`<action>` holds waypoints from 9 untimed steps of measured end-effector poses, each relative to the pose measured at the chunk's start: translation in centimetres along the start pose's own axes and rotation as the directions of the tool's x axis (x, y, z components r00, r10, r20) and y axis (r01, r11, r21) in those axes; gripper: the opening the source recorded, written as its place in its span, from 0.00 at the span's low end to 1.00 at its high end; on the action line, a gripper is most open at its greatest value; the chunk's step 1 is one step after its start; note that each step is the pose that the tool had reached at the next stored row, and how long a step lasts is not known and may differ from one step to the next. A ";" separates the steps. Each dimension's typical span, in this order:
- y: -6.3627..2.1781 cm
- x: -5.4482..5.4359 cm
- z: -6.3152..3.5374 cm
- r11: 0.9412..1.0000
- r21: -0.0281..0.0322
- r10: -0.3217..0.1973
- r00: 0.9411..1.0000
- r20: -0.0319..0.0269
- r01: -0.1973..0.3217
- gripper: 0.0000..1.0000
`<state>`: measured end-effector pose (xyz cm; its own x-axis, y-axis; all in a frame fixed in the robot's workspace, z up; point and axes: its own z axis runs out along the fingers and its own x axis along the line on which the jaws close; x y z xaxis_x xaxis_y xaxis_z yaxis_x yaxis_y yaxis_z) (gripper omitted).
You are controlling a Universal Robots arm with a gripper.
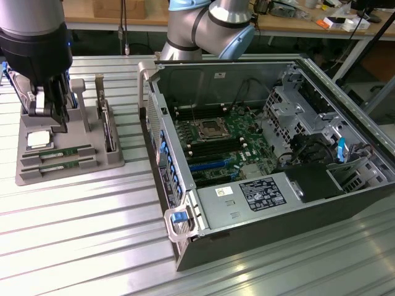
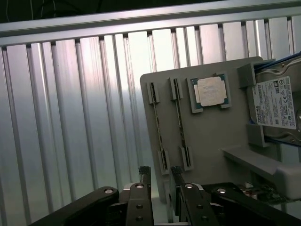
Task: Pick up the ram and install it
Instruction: 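Pick up the ram and move it above insertion slot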
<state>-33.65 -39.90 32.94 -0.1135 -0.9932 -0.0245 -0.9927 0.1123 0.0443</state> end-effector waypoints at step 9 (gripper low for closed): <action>-0.03 0.0 0.67 1.000 0.000 0.000 1.000 0.000 0.000 0.30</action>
<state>-33.65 -39.89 32.27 -0.1136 -0.9932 -0.0244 -0.9927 0.1124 0.0444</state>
